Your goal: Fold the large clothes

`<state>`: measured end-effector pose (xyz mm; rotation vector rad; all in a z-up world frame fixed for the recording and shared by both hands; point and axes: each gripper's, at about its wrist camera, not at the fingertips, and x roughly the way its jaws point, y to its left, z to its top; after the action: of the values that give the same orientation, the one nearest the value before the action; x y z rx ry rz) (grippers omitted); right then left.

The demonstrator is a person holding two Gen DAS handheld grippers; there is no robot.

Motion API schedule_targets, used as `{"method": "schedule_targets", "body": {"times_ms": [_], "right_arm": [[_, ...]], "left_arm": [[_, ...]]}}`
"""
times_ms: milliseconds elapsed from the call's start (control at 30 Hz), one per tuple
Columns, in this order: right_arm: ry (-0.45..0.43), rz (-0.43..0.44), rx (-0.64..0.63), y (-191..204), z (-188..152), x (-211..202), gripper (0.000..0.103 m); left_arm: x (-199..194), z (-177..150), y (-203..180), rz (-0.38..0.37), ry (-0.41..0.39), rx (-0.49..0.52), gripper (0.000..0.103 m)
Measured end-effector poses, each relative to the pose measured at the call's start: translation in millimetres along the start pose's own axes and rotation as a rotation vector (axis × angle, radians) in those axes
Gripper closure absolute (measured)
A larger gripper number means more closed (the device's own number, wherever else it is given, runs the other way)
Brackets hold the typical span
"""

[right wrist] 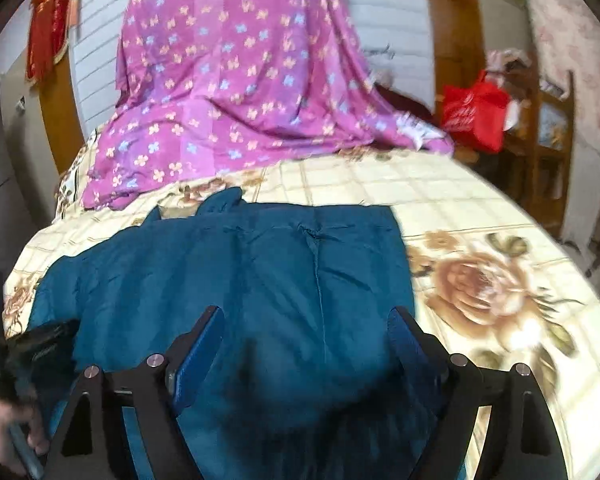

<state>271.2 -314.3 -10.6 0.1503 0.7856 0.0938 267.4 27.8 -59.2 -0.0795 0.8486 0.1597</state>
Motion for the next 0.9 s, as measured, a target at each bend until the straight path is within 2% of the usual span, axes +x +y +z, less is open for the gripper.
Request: {"method": "schedule_targets", "body": {"times_ms": [67,133,200,267,300,367,400,467,533,567,600,700,733,800,833,900], "right_arm": [[0.151,0.015,-0.005,-11,-5,43,0.019],[0.197,0.035,-0.015,-14,-6,56,0.016],[0.253,0.01,-0.036,-10,8,55,0.017],[0.196,0.005,-0.032,-5,26,42,0.021],[0.108,0.012,-0.022,-1,41,28,0.021],[0.004,0.037,0.011,4,62,17,0.02],[-0.017,0.038,0.022,4,68,18,0.02],[0.001,0.04,0.046,4,76,38,0.017],[0.143,-0.049,0.066,-3,73,81,0.016],[0.23,-0.054,0.074,-5,64,104,0.013],[0.263,-0.043,0.072,-5,59,112,0.011],[0.278,-0.087,0.046,1,65,110,0.011],[0.272,-0.124,0.05,6,71,104,0.012],[0.174,-0.138,0.048,19,83,79,0.014],[0.106,-0.095,0.037,33,86,65,0.014],[0.052,0.036,0.023,65,86,51,0.014]], "left_arm": [[1,-1,-2,0.015,0.0,0.007,0.038],[1,-2,-1,0.021,-0.001,0.004,0.038],[2,-3,2,0.024,-0.001,-0.01,0.038],[3,0,4,0.025,-0.001,-0.016,0.038],[2,0,5,0.024,-0.002,-0.02,0.038],[1,-2,7,0.031,-0.005,-0.026,0.038],[1,-2,8,0.033,-0.006,-0.026,0.038],[0,-3,8,0.035,-0.009,-0.027,0.038],[-1,-4,7,0.037,-0.011,-0.026,0.037],[-1,-4,8,0.034,-0.014,-0.027,0.037],[-1,-5,8,0.032,-0.014,-0.029,0.037],[1,-5,9,0.034,-0.011,-0.033,0.035],[1,-4,9,0.034,-0.011,-0.033,0.035],[1,-4,9,0.037,-0.01,-0.033,0.035],[1,-4,9,0.038,-0.009,-0.033,0.035],[0,-4,9,0.035,-0.01,-0.034,0.034]]}}
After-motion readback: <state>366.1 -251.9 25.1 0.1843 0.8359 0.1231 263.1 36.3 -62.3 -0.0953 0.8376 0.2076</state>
